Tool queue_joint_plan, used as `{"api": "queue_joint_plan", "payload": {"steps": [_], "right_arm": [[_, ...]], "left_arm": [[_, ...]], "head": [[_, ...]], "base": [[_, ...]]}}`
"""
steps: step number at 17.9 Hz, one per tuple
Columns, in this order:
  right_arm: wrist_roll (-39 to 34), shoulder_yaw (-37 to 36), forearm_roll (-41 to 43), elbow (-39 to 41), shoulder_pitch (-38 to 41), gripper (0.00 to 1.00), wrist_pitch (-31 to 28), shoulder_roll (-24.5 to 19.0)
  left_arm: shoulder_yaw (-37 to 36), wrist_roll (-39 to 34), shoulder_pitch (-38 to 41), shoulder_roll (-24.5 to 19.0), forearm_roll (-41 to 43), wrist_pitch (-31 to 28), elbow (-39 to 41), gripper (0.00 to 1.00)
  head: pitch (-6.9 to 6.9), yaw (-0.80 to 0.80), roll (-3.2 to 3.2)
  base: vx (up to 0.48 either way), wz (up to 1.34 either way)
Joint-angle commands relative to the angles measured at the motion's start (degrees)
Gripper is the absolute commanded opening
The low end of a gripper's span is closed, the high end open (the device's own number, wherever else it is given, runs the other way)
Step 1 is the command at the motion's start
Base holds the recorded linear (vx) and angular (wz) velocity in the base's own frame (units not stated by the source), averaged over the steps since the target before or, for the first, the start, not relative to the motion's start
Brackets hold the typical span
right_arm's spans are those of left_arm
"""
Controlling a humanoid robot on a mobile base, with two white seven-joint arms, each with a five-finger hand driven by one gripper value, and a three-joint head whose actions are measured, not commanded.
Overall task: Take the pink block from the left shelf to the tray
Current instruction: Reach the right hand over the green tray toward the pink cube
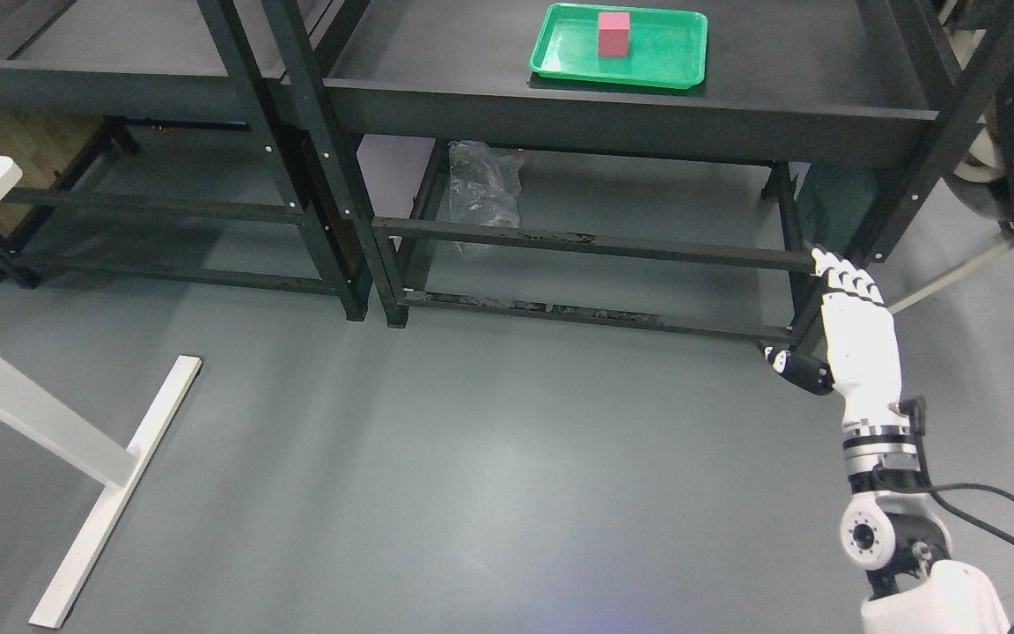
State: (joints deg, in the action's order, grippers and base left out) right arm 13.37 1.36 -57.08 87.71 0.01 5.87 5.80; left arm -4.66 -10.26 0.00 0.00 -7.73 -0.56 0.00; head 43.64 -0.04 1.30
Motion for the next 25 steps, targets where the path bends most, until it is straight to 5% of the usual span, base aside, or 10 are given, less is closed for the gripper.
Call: {"api": "queue_joint_plan", "payload": {"steps": [1, 7, 25], "right_arm": [[1.73, 3.74, -11.48, 0.8, 0.43, 0.99, -1.74, -2.8], [2.71, 4.18, -11.56, 0.71, 1.49, 0.99, -6.91, -4.74], [5.34, 5.05, -15.96, 0.88, 0.17, 0.98, -7.01, -4.8]], "left_arm": [[0.0, -0.03, -1.67, -1.0, 0.0, 0.03, 1.0, 1.0], [0.0, -0.03, -1.67, -1.0, 0.0, 0.03, 1.0, 1.0], [0.0, -0.03, -1.75, -1.0, 0.0, 0.03, 1.0, 1.0]], "head": [[0.0, 0.0, 0.0], [0.0, 0.0, 0.0], [0.0, 0.0, 0.0]], "base": [[0.224, 0.02], [0.214, 0.14], [0.202, 0.02]]}}
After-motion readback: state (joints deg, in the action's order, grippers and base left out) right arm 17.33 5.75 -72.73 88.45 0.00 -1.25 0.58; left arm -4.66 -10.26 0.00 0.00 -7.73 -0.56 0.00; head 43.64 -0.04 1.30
